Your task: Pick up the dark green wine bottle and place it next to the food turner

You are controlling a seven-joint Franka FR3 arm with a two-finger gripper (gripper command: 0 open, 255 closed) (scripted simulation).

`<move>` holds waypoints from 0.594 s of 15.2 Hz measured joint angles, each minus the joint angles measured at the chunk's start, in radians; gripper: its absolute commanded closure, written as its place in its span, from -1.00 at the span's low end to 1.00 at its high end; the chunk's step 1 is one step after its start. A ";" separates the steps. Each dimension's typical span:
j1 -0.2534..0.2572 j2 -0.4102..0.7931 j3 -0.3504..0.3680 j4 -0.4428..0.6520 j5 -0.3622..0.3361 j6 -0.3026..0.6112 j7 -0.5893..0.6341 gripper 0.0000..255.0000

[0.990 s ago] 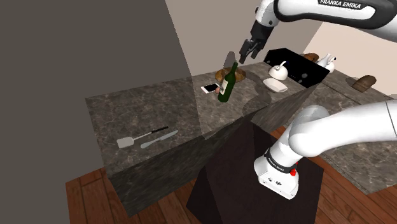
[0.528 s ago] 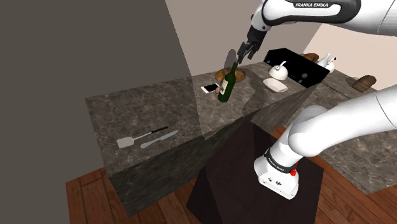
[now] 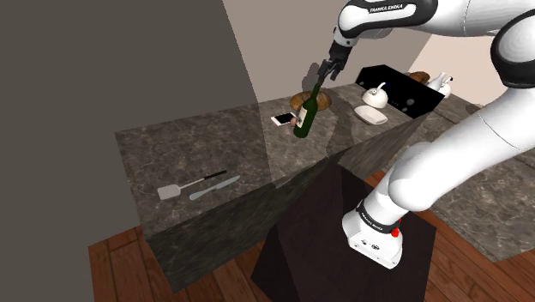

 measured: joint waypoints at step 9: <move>-0.055 0.402 -0.108 0.265 0.241 0.064 -0.267 -1.00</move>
